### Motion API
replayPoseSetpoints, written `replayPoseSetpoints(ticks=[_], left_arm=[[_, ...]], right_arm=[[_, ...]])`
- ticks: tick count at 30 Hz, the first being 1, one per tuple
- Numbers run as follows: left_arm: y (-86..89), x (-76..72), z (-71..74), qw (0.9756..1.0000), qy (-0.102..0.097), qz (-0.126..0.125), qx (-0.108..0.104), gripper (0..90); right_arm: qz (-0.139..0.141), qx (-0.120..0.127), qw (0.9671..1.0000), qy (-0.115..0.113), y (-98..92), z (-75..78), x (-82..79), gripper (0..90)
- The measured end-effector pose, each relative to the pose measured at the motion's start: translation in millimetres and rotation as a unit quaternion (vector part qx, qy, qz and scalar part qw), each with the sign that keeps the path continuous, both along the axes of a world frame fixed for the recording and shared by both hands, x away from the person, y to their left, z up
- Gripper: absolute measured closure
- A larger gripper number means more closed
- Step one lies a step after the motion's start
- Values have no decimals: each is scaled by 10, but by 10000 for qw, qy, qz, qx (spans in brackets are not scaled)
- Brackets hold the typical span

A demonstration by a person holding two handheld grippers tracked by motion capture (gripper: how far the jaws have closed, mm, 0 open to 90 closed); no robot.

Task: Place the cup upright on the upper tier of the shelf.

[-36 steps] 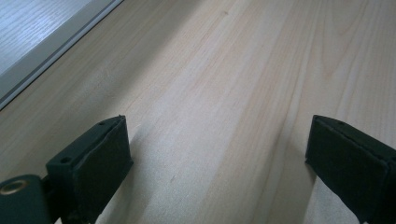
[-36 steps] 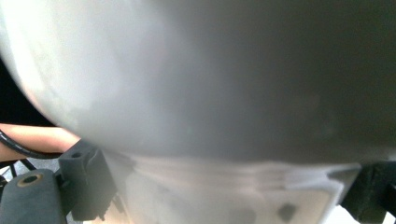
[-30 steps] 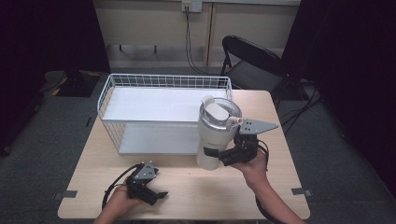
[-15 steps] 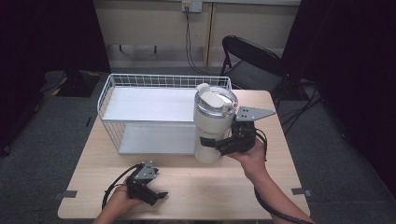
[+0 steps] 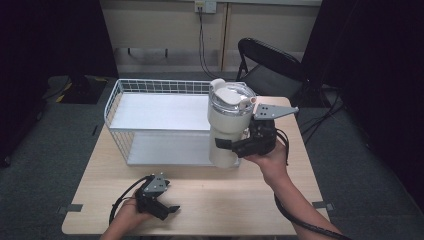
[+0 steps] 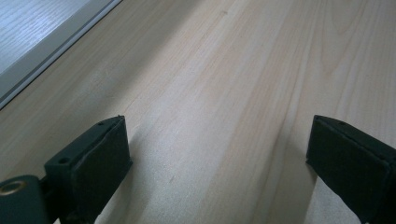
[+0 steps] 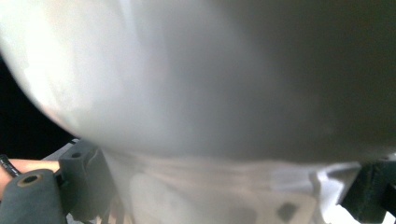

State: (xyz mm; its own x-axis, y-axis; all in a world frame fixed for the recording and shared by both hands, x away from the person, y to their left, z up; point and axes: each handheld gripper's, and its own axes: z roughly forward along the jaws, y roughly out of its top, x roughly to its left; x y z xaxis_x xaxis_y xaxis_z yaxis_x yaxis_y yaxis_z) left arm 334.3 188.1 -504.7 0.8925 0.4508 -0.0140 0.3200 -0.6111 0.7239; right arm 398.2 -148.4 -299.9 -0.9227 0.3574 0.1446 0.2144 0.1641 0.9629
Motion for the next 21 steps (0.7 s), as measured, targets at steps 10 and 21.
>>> replayPoseSetpoints(ticks=[10,21], left_arm=[[0,0,0,10000,7,-2,-4,54],[0,0,0,10000,7,-4,1,54]], right_arm=[[-44,-47,10000,42,47,188,47,99],[-86,-95,9999,-14,161,349,132,99]])
